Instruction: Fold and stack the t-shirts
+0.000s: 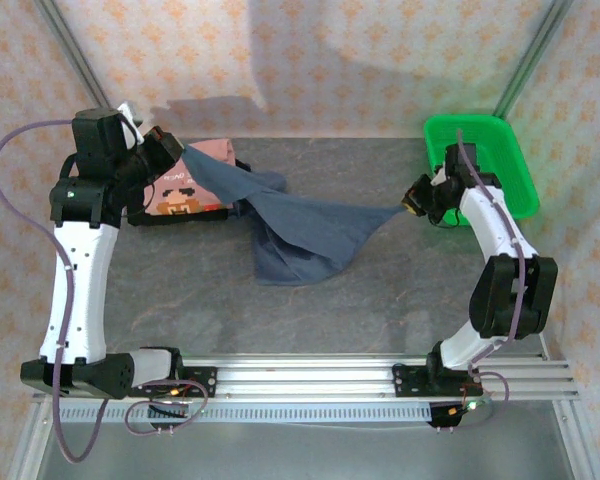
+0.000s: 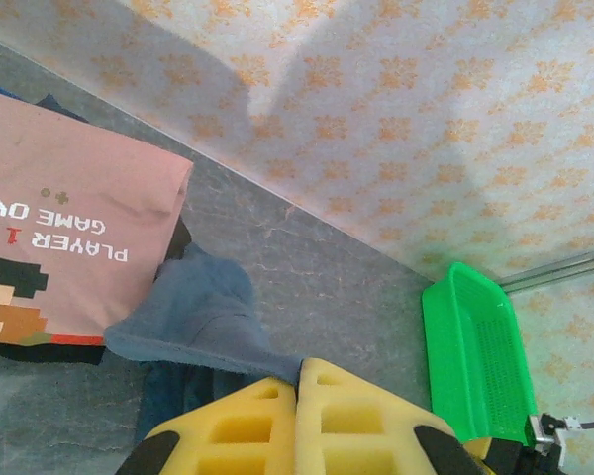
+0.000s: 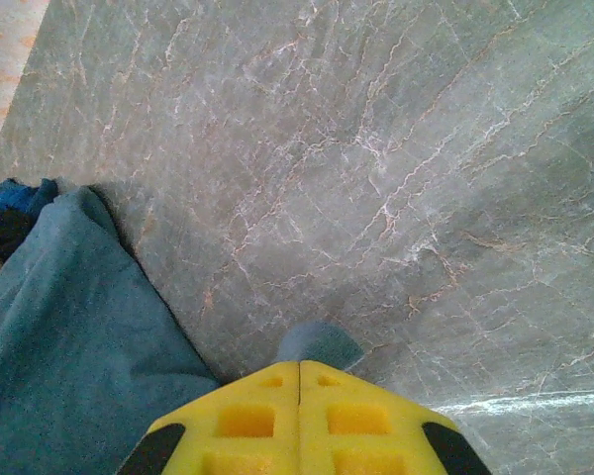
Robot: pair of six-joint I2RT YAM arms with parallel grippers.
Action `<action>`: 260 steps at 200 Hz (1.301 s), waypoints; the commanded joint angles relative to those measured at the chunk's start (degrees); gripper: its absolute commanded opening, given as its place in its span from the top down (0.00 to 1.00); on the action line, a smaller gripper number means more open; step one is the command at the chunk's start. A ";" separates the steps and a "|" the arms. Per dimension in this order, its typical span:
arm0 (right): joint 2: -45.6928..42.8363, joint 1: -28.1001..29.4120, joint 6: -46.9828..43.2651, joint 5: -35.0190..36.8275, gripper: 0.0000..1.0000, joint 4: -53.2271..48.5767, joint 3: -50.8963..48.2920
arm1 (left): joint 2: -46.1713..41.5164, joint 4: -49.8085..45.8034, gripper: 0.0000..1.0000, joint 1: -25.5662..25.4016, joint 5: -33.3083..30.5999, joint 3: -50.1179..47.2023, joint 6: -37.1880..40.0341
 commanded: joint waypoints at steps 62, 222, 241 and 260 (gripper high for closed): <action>-9.11 -0.49 -5.16 1.61 1.00 -10.27 -4.06 | 1.46 5.05 1.00 0.23 5.32 3.95 0.34; 10.60 -4.25 1.31 10.77 1.00 -4.46 50.93 | 40.21 5.58 1.00 2.20 9.72 72.29 -10.71; 6.53 -4.20 -0.28 9.72 1.00 -4.73 46.36 | 33.20 1.46 1.00 2.18 9.90 63.79 -4.08; -1.59 -4.21 -0.98 9.59 1.00 -2.77 33.84 | 22.96 -1.17 1.00 2.29 8.30 47.15 1.77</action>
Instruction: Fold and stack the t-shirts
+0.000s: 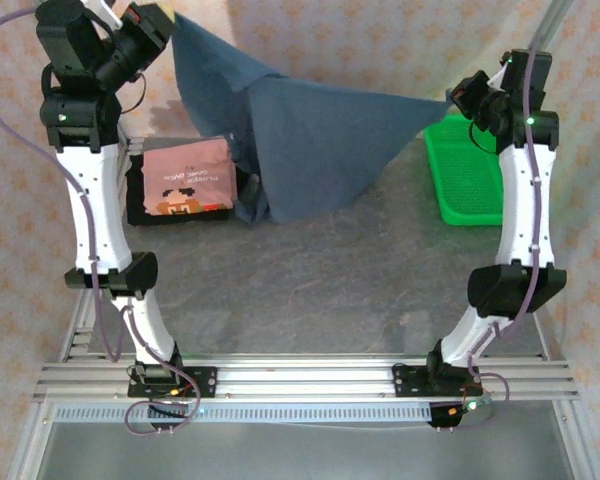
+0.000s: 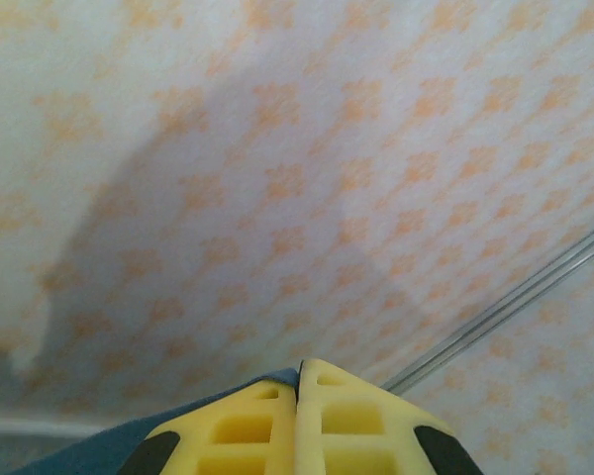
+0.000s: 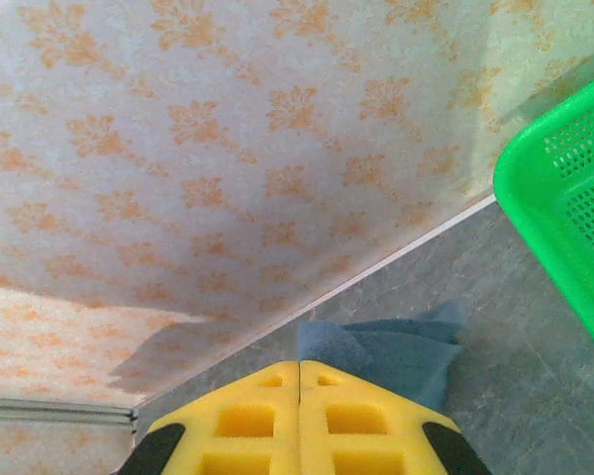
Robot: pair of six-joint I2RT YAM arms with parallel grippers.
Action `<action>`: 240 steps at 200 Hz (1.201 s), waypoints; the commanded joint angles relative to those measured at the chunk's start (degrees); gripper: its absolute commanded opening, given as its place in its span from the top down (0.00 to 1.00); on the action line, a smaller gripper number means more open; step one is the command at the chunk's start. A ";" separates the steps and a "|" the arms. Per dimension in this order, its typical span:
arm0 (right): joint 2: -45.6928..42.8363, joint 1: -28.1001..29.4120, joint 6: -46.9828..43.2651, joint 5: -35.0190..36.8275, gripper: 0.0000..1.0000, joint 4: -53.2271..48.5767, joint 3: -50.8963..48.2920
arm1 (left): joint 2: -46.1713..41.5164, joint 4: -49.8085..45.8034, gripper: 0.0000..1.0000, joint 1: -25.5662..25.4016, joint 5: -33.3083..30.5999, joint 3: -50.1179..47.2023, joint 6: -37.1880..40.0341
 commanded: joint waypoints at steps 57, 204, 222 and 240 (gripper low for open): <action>-37.25 -0.29 6.41 -1.51 1.00 7.20 -67.01 | -46.51 1.70 1.00 0.34 -8.80 -79.51 0.65; -39.08 0.29 7.74 -2.66 0.56 -11.25 -84.29 | -70.52 1.63 1.00 0.06 -10.32 -122.89 -8.78; -41.79 3.21 7.21 -3.41 0.58 -17.40 -85.11 | -70.54 2.00 1.00 0.05 -10.12 -122.88 -8.70; -43.18 6.87 7.36 -3.65 0.59 -20.76 -86.92 | -70.24 2.71 1.00 0.03 -9.60 -122.87 -8.69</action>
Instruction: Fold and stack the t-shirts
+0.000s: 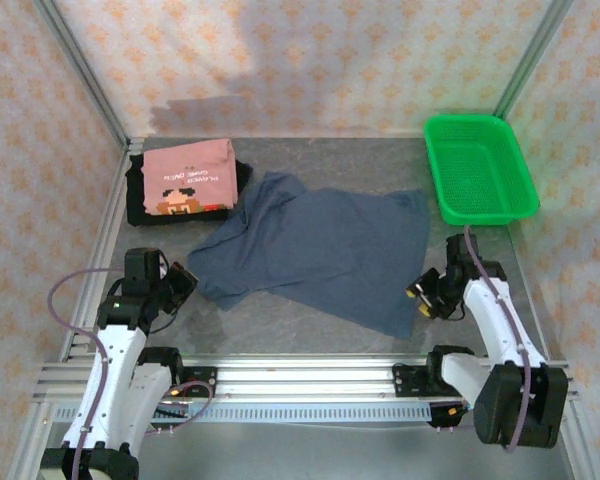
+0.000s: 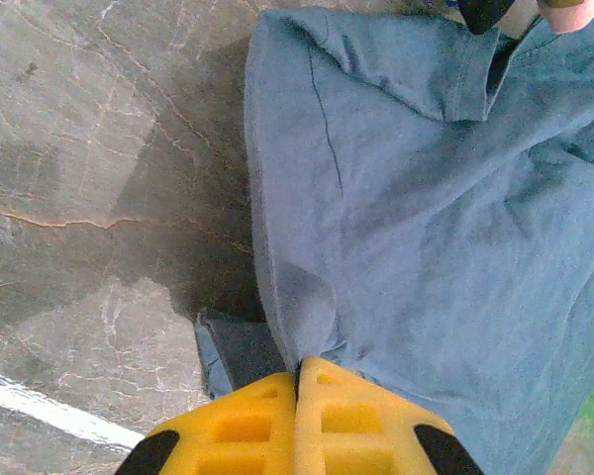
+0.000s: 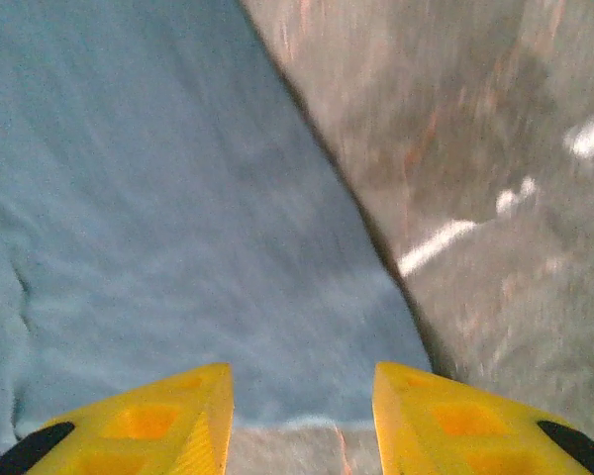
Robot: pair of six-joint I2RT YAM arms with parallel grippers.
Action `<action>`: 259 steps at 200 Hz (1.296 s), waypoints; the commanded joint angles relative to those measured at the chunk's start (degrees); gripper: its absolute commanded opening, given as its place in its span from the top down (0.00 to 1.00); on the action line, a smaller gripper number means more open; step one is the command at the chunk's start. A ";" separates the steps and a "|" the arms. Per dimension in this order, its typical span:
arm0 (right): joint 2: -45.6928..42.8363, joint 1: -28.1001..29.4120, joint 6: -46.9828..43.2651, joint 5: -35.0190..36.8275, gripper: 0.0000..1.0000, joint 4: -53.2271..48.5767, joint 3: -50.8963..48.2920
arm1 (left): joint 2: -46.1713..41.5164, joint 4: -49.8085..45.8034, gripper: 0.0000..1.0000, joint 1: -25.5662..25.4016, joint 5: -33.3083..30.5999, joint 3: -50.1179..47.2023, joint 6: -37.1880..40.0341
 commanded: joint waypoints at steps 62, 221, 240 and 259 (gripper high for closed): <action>-1.21 12.77 5.73 2.24 0.59 -6.27 -9.72 | 1.36 1.50 1.00 0.01 2.16 2.84 1.96; 8.64 19.54 9.66 11.96 1.00 0.38 -4.00 | 3.66 3.34 1.00 0.01 2.95 6.29 2.48; 2.75 19.46 10.39 14.63 1.00 -1.34 0.09 | 3.92 3.52 1.00 0.02 3.37 8.18 2.49; 0.13 18.12 10.01 16.93 1.00 -4.28 9.02 | 5.21 3.68 1.00 0.01 3.67 12.63 2.52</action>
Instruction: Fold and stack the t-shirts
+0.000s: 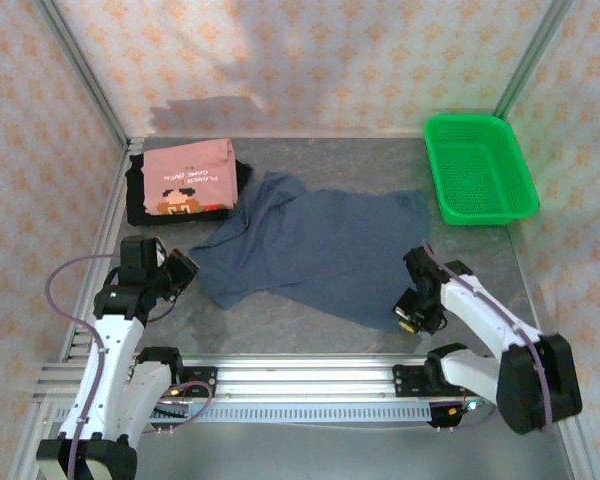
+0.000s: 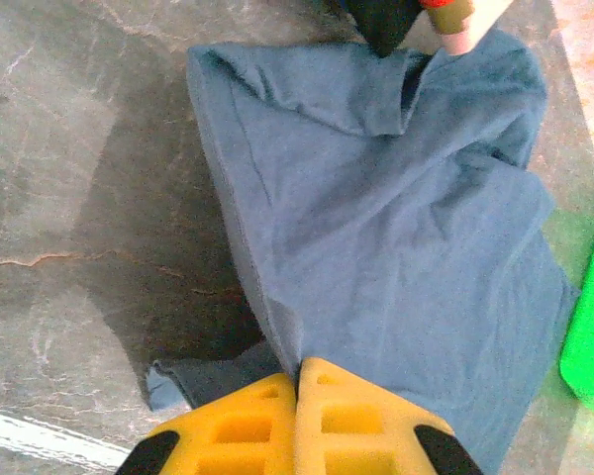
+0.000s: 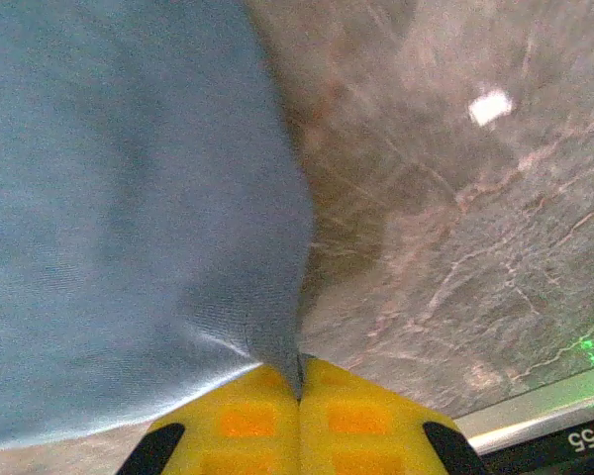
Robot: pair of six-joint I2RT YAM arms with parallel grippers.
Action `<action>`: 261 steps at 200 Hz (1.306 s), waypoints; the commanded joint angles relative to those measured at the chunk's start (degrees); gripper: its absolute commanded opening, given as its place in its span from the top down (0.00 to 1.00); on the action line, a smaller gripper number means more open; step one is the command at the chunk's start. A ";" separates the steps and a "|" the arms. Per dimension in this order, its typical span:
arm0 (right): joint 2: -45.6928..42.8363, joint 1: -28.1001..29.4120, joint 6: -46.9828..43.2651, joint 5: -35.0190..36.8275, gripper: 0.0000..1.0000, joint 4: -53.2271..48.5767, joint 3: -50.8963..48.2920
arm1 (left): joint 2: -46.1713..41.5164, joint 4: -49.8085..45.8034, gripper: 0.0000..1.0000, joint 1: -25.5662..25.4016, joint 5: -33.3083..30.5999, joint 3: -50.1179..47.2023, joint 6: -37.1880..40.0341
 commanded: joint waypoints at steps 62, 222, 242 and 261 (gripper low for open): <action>6.86 -22.28 -5.12 -5.07 1.00 -1.04 52.02 | 21.73 3.03 1.00 0.17 2.68 48.06 3.72; 33.03 -38.36 9.95 -27.86 1.00 7.30 105.27 | 62.81 9.93 1.00 1.15 5.66 119.35 -3.92; 35.02 -38.34 9.89 -28.06 1.00 9.80 103.42 | 66.72 12.63 1.00 -0.25 6.50 119.99 -5.29; 38.02 -38.32 10.52 -28.32 1.00 13.41 102.69 | 72.73 12.96 1.00 -2.02 6.59 123.09 -5.72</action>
